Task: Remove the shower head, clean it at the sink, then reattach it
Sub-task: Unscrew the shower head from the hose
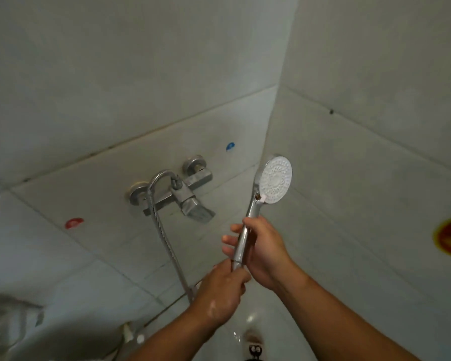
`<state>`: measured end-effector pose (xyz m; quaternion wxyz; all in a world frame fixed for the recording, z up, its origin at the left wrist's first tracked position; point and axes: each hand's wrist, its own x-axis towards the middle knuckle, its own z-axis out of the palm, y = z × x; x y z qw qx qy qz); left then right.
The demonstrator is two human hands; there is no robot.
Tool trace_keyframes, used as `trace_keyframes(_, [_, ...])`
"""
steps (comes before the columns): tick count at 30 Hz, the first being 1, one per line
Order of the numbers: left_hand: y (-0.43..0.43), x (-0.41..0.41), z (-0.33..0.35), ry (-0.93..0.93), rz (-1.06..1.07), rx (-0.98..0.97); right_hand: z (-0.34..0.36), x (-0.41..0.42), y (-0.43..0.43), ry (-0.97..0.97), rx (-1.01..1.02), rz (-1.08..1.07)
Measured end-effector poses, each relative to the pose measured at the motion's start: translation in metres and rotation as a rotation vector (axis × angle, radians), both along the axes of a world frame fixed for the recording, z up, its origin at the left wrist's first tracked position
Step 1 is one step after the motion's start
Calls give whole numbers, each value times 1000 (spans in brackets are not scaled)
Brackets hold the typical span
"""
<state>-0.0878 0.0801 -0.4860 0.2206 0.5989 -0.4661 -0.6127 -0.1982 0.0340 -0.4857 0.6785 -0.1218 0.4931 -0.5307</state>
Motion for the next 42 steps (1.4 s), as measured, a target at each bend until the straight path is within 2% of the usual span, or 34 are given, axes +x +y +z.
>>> trace_keyframes(4, [0,-11,-5,-89,-162,-51,-10,-4,5,-8,38,-164])
trace_keyframes(7, [4,-27,-14,-441,-254,-250,-17,-10,5,18,73,-272])
trace_keyframes(8, [5,-32,-17,-494,-258,-285,-20,-12,5,19,86,-287])
trace_keyframes(15, [-6,-61,-34,-617,-358,-276,-35,-42,6,23,134,-348])
trace_keyframes(19, [-11,-77,-41,-591,-370,-207,-43,-52,3,95,109,-370])
trace_keyframes(21, [-16,-85,-40,-528,-395,-98,-46,-59,2,98,103,-353])
trace_keyframes(24, [-26,-85,-30,-195,-351,303,-48,-70,0,42,95,-315])
trace_keyframes(26, [-32,-81,-29,13,-369,405,-49,-77,-1,8,87,-292])
trace_keyframes(28, [-29,-80,-34,39,-333,252,-48,-85,-5,10,59,-277])
trace_keyframes(30, [-18,-80,-39,-17,-179,2,-46,-94,-11,8,29,-276])
trace_keyframes(33, [-2,-87,-51,-215,-52,-350,-44,-102,-18,-25,18,-288])
trace_keyframes(35, [3,-94,-55,-306,-12,-498,-44,-101,-20,-34,23,-284])
trace_keyframes(39, [-2,-96,-57,-331,18,-578,-43,-98,-22,-79,24,-278])
trace_keyframes(42, [-8,-90,-56,-290,-41,-449,-42,-96,-23,-97,-3,-275])
